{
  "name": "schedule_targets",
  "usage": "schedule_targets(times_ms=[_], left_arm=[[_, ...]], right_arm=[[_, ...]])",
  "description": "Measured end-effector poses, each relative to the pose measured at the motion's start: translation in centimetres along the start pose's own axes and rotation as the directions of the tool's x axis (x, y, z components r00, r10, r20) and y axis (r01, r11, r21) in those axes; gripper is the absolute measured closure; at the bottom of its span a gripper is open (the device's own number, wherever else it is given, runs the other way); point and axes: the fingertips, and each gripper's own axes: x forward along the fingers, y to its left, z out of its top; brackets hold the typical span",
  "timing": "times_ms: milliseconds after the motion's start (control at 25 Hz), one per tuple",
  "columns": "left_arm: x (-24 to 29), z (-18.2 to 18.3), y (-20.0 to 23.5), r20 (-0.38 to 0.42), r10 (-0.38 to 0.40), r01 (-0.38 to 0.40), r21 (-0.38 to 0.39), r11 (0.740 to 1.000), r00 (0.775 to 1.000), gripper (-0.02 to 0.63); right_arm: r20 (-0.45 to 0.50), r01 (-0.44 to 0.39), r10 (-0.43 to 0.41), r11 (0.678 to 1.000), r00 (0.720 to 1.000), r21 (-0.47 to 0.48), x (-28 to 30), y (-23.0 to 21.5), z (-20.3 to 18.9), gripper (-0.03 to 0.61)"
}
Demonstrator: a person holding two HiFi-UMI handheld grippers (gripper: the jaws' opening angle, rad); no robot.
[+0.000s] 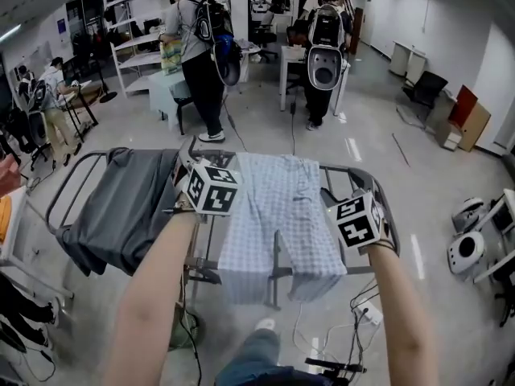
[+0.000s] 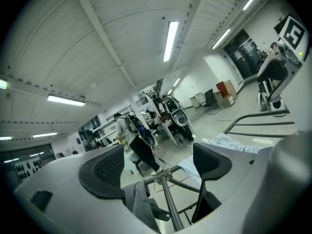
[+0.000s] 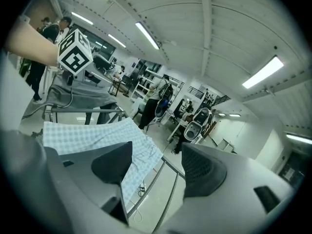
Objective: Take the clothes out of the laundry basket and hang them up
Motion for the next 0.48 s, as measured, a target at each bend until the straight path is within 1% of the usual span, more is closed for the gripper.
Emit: schedule_targets(times_ms=[80, 240, 480], left_arm=[[-2.4, 0.6, 0.5, 0.026, 0.005, -0.005, -0.001, 1.0, 1.0, 0.179], [-7.1, 1.6, 1.3, 0.056, 0.015, -0.015, 0.001, 1.0, 0.998, 0.179], [-13.8, 0.6, 1.4, 0.12, 0.03, -0.029, -0.007, 1.0, 0.992, 0.179]], right_arm=[[0.026, 0.015, -0.015, 1.0, 1.0, 0.017, -2.2, 0.1, 0.5, 0.279], [0.09, 0.042, -0.04, 0.999, 0.995, -0.013, -6.4, 0.8, 1.6, 0.282], [0.173, 0.037, -0.042, 0.999, 0.984, 0.03, -11.8, 4.5, 1.9, 0.281]])
